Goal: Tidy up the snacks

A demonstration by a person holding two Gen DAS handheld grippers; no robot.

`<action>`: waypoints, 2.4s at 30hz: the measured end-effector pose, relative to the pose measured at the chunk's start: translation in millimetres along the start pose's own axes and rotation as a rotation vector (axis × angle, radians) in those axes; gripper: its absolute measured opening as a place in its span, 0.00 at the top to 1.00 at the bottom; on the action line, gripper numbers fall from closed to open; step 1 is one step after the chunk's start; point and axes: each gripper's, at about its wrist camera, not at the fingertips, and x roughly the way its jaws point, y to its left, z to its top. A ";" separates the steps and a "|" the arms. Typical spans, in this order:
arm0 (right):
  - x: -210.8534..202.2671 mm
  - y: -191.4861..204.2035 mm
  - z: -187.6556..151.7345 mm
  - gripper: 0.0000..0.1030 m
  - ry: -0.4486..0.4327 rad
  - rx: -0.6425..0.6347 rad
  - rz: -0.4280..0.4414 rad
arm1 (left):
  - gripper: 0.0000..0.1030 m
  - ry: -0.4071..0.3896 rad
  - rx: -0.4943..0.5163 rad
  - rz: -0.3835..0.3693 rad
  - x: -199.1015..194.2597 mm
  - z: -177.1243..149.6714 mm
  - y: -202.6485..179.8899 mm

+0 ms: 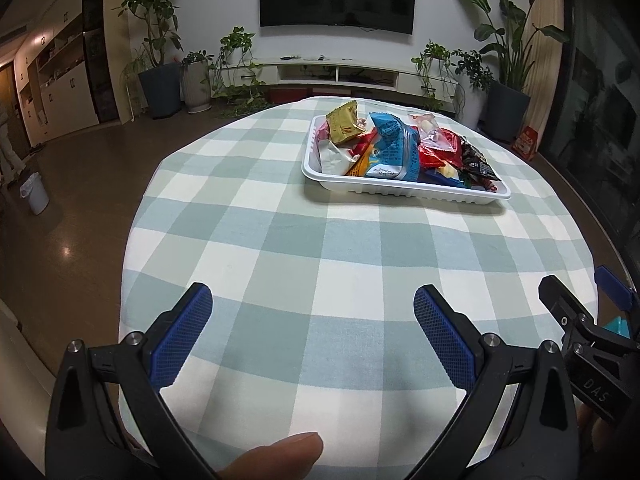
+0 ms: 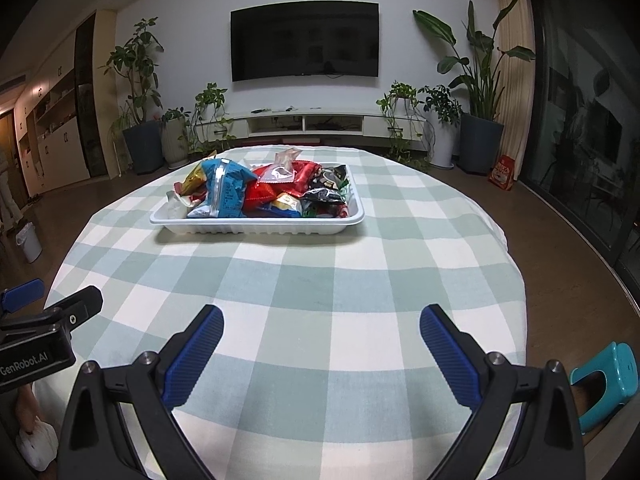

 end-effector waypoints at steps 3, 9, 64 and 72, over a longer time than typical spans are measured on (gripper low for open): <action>0.3 0.3 0.2 0.02 0.001 -0.001 0.000 | 0.01 0.002 0.000 0.001 0.1 -0.1 -0.1; 0.1 0.2 -2.2 0.02 0.007 -0.004 -0.001 | 0.01 0.006 0.000 -0.008 -0.2 -1.0 -2.1; -0.4 1.6 -3.0 0.02 0.019 -0.009 -0.001 | 0.01 0.008 0.012 -0.012 -0.8 -1.4 -3.7; -1.0 1.6 -3.0 0.02 0.020 -0.010 -0.001 | 0.01 0.008 0.013 -0.010 -0.9 -1.6 -4.2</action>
